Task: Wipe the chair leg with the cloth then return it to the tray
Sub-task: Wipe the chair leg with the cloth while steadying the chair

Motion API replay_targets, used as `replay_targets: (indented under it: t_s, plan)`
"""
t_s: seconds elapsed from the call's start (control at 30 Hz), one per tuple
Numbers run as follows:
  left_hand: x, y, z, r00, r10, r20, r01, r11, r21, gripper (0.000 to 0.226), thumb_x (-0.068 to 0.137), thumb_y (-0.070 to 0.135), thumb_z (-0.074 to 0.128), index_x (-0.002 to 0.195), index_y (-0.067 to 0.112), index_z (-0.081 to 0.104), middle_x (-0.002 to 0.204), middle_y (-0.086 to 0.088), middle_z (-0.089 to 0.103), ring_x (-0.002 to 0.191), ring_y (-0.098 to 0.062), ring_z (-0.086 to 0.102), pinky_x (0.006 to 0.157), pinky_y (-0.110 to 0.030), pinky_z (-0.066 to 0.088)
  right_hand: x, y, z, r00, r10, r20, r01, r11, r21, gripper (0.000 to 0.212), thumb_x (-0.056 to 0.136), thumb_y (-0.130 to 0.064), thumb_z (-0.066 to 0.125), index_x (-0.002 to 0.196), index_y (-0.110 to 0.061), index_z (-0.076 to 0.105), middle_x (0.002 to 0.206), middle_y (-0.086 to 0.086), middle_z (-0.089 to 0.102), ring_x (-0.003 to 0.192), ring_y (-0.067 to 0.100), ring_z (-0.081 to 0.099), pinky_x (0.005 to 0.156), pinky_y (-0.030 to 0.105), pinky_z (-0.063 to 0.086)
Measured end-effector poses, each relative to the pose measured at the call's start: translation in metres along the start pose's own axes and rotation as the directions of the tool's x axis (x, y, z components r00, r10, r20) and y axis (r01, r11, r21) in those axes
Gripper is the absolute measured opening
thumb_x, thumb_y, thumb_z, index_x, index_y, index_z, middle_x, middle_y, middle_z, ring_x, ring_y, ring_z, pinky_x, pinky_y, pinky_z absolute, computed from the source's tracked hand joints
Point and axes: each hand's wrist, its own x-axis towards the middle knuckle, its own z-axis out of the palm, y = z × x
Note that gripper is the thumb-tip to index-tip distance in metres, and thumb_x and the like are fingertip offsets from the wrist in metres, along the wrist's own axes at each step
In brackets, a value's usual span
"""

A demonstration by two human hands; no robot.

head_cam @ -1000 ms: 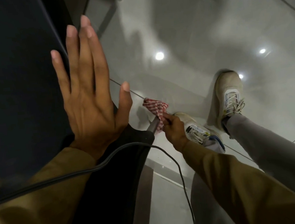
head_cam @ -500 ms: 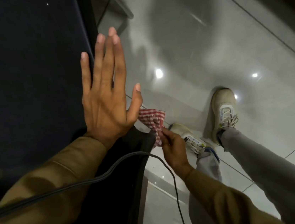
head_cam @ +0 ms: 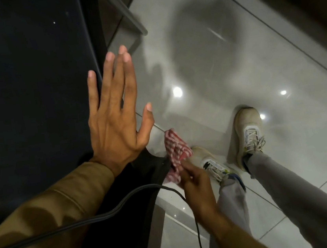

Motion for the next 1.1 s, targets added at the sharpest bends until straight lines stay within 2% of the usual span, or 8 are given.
replay_targets:
  t_s: [0.07,0.2,0.33,0.47,0.7,0.9,1.0,1.1]
  plan:
    - [0.000,0.001,-0.001,1.000,-0.002,0.006,0.002,1.000,0.005,0.078,0.110,0.045,0.034,0.172,0.002,0.016,0.181,-0.017,0.021,0.171,-0.032,0.017,0.142,-0.047,0.001,-0.009,0.007,0.004,0.996,-0.052,-0.076,0.050,0.998,-0.032,0.050,0.107,-0.009,0.055,0.108,-0.053,0.077,0.108,-0.025,0.080,0.109,0.007,0.076,0.094,0.035,0.064]
    - [0.000,0.001,-0.001,1.000,0.000,-0.002,0.000,1.000,0.008,0.078,0.110,0.045,0.034,0.172,0.001,0.017,0.181,-0.018,0.022,0.171,-0.033,0.019,0.142,-0.049,0.003,0.032,0.025,0.014,0.987,-0.087,-0.135,0.073,0.992,-0.104,0.028,0.105,-0.002,0.058,0.117,-0.015,0.079,0.110,-0.004,0.080,0.110,0.017,0.075,0.101,0.045,0.062]
    - [0.000,-0.002,0.004,1.000,0.009,-0.013,-0.009,1.000,0.007,0.078,0.109,0.046,0.032,0.171,0.001,0.017,0.181,-0.017,0.022,0.171,-0.033,0.019,0.141,-0.050,0.004,0.099,0.041,0.010,0.966,0.189,-0.176,-0.183,0.982,0.050,0.028,0.106,-0.005,0.054,0.129,-0.002,0.069,0.124,0.017,0.075,0.125,0.040,0.067,0.112,0.050,0.054]
    - [-0.001,-0.003,0.007,1.000,0.016,-0.024,-0.016,1.000,0.004,0.078,0.109,0.047,0.031,0.172,0.002,0.016,0.181,-0.016,0.022,0.171,-0.032,0.018,0.141,-0.050,0.003,0.137,0.041,0.008,0.963,0.232,-0.138,-0.253,0.953,-0.166,0.030,0.107,-0.008,0.050,0.130,0.002,0.066,0.126,0.028,0.071,0.121,0.045,0.067,0.102,0.047,0.056]
    - [-0.002,-0.003,0.003,1.000,0.012,-0.011,-0.012,1.000,-0.007,0.076,0.111,0.046,0.031,0.172,0.003,0.017,0.182,-0.015,0.021,0.171,-0.030,0.017,0.142,-0.051,0.005,0.034,0.015,0.005,0.989,-0.147,-0.014,0.140,0.962,-0.233,0.027,0.109,-0.014,0.052,0.125,-0.018,0.074,0.113,0.002,0.078,0.107,0.021,0.074,0.096,0.044,0.062]
    - [-0.002,-0.002,0.003,1.000,0.008,-0.023,-0.009,1.000,-0.022,0.076,0.111,0.045,0.031,0.172,0.002,0.016,0.181,-0.016,0.020,0.171,-0.031,0.017,0.142,-0.049,0.005,0.031,0.020,0.002,0.941,-0.338,-0.002,0.314,0.877,-0.364,0.041,0.105,0.001,0.053,0.121,-0.030,0.074,0.102,-0.043,0.072,0.100,-0.016,0.069,0.087,0.002,0.052]
    - [-0.001,-0.003,0.006,0.999,0.011,-0.043,-0.013,0.999,-0.040,0.078,0.110,0.045,0.032,0.172,0.001,0.015,0.181,-0.018,0.020,0.171,-0.031,0.017,0.142,-0.048,0.005,0.076,0.039,0.000,0.962,-0.271,-0.029,0.224,0.846,-0.483,0.032,0.103,0.001,0.055,0.123,-0.012,0.076,0.100,-0.020,0.075,0.089,-0.001,0.069,0.089,0.019,0.058]
    - [-0.001,-0.004,0.007,0.998,-0.004,-0.060,0.001,0.998,-0.062,0.079,0.108,0.044,0.034,0.171,-0.001,0.015,0.180,-0.021,0.019,0.171,-0.033,0.016,0.142,-0.048,0.005,0.124,0.044,-0.003,0.999,-0.037,-0.033,0.017,0.872,-0.489,0.028,0.106,-0.005,0.052,0.125,0.002,0.070,0.116,0.021,0.076,0.108,0.038,0.071,0.100,0.045,0.057]
